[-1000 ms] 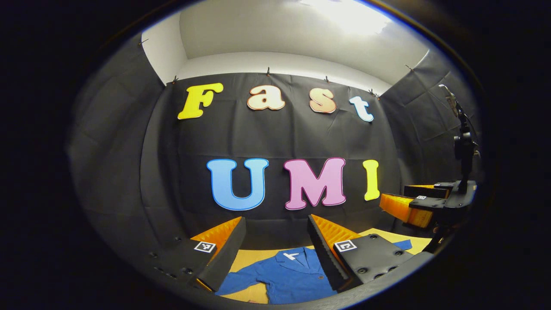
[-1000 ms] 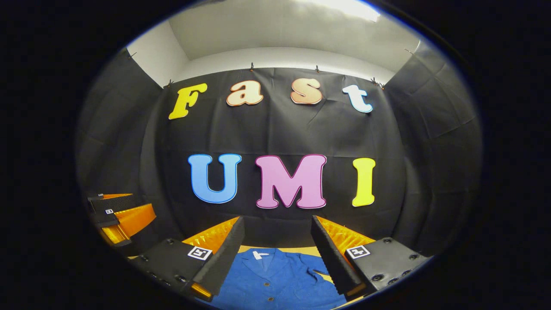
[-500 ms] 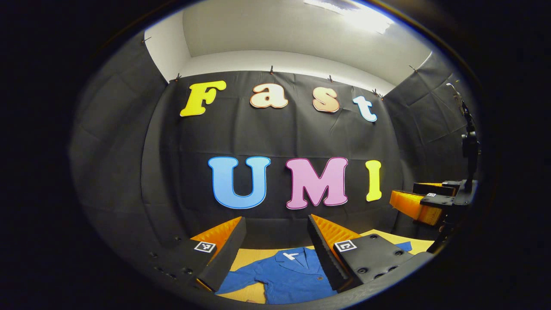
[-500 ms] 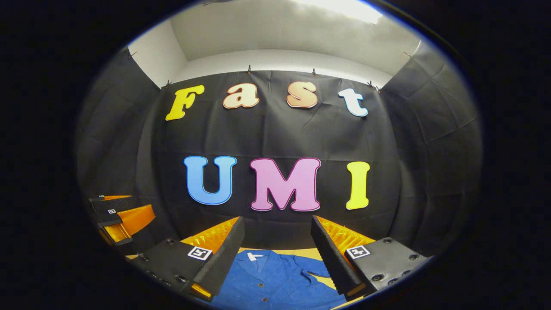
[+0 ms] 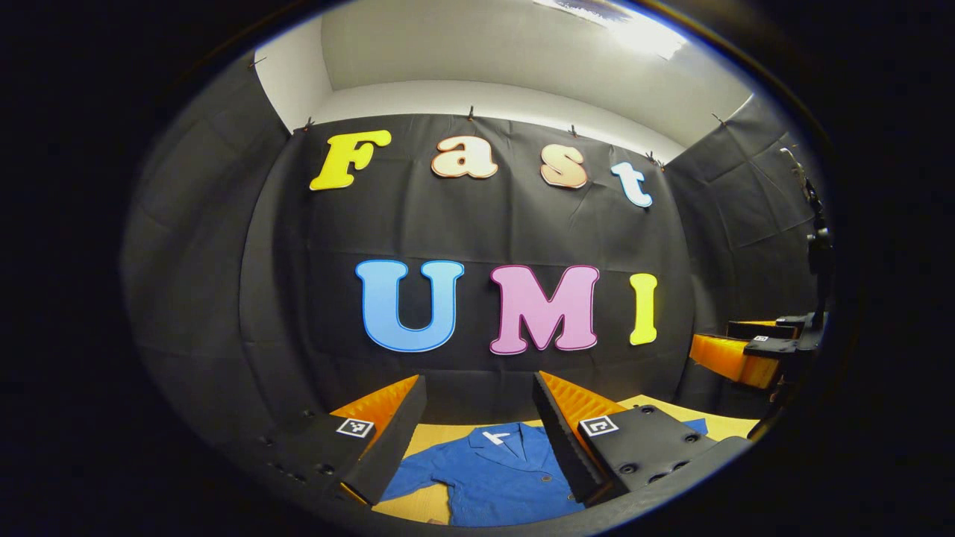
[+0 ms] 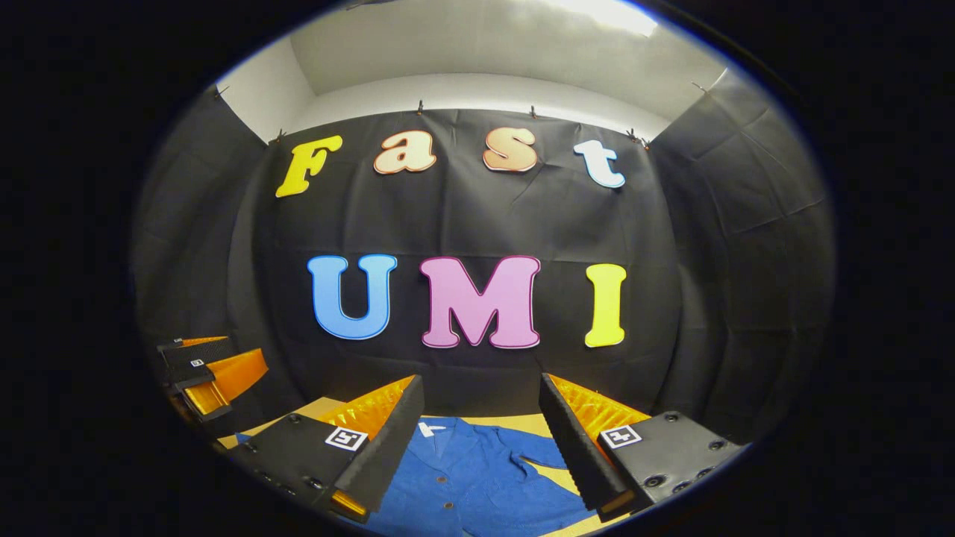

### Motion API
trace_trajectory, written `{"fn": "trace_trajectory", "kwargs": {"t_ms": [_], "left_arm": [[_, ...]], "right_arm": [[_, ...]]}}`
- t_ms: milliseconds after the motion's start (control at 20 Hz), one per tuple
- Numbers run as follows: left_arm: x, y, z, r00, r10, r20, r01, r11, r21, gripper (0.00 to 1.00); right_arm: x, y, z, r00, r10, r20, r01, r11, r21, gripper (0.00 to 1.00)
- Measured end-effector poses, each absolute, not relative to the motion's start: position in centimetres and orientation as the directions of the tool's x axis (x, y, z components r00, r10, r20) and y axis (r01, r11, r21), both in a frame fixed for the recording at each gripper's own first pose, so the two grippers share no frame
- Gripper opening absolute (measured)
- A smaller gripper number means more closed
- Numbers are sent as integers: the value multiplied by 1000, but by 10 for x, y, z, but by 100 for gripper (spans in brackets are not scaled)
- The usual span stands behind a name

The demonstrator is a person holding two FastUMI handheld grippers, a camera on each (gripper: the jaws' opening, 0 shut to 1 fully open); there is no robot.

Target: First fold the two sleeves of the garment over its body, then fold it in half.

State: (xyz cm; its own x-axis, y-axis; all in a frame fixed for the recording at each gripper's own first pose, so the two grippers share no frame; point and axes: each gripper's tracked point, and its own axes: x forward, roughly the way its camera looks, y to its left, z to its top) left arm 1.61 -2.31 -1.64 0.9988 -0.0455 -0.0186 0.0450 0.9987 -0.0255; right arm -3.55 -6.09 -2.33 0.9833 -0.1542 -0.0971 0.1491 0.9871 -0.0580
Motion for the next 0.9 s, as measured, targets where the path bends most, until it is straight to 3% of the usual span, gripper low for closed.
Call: {"fn": "trace_trajectory", "kwargs": {"t_ms": [400, 450, 600, 650, 900], "left_arm": [[18, -28, -27, 998, -50, -40, 49, 998, -33, 82], [18, -27, -27, 998, -49, -41, 48, 998, -27, 82], [20, -26, -30, 998, -48, -50, 48, 999, -13, 82], [21, -25, -31, 998, -40, -52, 40, 999, -10, 82], [26, -26, -34, 998, -23, -66, 23, 1000, 10, 82]], "right_arm": [[-33, -69, -35, 977, -165, -138, 159, 986, -58, 97], [-31, -70, -38, 976, -163, -144, 156, 986, -57, 92], [-22, -71, -51, 971, -154, -185, 149, 988, -39, 92], [-19, -70, -56, 969, -146, -201, 144, 989, -27, 97], [7, -78, -78, 961, -109, -254, 113, 994, -1, 97]]}}
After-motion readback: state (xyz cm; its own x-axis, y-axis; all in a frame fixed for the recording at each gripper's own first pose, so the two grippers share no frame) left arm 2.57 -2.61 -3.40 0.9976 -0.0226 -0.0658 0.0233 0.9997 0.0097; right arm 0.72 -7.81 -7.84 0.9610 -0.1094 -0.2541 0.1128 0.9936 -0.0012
